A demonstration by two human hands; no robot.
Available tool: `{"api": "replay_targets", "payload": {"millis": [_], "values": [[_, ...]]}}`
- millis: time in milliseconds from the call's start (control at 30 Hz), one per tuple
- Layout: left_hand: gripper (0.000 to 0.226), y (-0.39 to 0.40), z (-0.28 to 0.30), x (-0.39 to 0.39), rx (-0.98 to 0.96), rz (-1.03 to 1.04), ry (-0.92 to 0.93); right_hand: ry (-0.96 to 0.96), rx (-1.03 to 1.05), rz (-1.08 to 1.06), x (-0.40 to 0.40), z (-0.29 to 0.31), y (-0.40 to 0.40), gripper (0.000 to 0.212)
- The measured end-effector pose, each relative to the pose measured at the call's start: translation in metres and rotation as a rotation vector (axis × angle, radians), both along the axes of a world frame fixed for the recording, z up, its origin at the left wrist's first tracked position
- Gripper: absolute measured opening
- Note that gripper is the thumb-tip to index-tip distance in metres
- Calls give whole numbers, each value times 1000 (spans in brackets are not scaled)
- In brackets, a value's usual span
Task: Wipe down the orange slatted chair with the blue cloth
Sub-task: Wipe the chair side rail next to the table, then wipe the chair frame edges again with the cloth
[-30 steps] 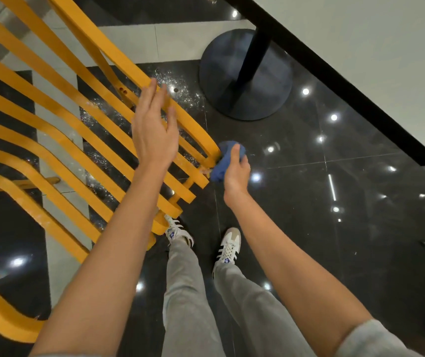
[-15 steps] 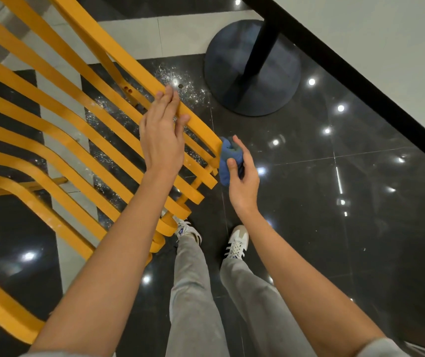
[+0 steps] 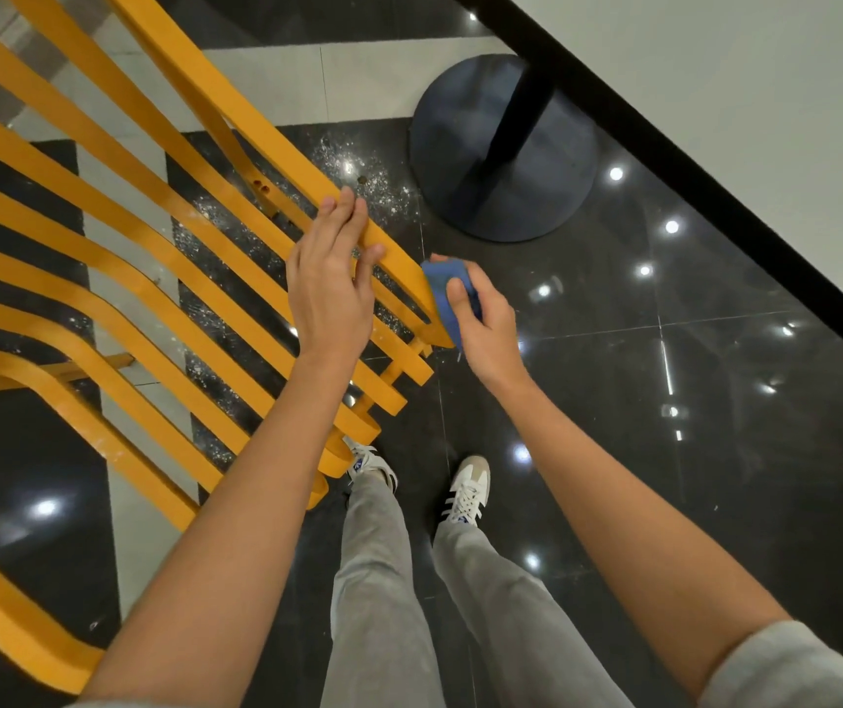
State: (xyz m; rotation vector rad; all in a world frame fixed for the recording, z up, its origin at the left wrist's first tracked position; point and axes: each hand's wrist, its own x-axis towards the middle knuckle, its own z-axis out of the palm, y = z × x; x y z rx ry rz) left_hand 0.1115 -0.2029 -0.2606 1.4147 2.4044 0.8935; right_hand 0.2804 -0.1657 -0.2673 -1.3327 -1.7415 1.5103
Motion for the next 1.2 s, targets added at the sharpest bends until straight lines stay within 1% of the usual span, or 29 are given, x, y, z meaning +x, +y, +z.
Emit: {"api": "replay_targets", "payload": {"millis": [100, 167, 233, 300, 367, 400, 467, 533, 600, 700, 767, 900, 967, 1033, 1100, 1133, 1200], "values": [[46, 0, 2, 0, -4, -8, -13, 32, -167, -60, 29, -19, -17, 34], [46, 0, 3, 1, -4, 2, -31, 30, -201, -120, 24, -19, -18, 33], [46, 1, 3, 2, -2, 10, -31, 56, -131, -131, 1, -4, -11, 32], [46, 1, 3, 1, -7, 2, -19, 80, 5, -74, -22, 14, -4, 27], [46, 0, 3, 0, -10, -11, -12, 82, 177, -21, -28, 18, -6, 33], [45, 0, 4, -1, -7, -15, -12, 79, 223, -13, -23, 15, -10, 38], [42, 0, 5, -2, 9, -18, -26, 51, 248, -30, -2, 2, -25, 43], [42, -1, 5, -4, 28, -23, -49, 39, 187, -106, 16, -7, -39, 46], [47, 0, 6, -4, 29, -30, -85, 6, 143, -149, 20, -9, -38, 47], [60, 2, 6, -5, 17, -21, -120, -81, 188, -97, 13, -6, -24, 50], [62, 3, 5, -5, 22, -7, -133, -111, 246, -54, 8, 0, -17, 53], [65, 3, 6, -3, 34, -4, -171, -228, 429, 11, -11, 13, -3, 70], [69, 1, 9, -2, 40, -4, -207, -284, 457, 64, -27, 22, 13, 77], [73, 1, 11, -3, 53, 5, -244, -312, 366, 143, -46, 32, 35, 84], [74, 0, 13, -5, 71, 3, -289, -290, 183, 223, -66, 42, 60, 89], [72, 0, 15, -7, 71, -4, -316, -265, 113, 235, -73, 47, 73, 87], [64, -2, 20, -11, 64, -12, -392, -208, 45, 195, -80, 56, 89, 71]]}}
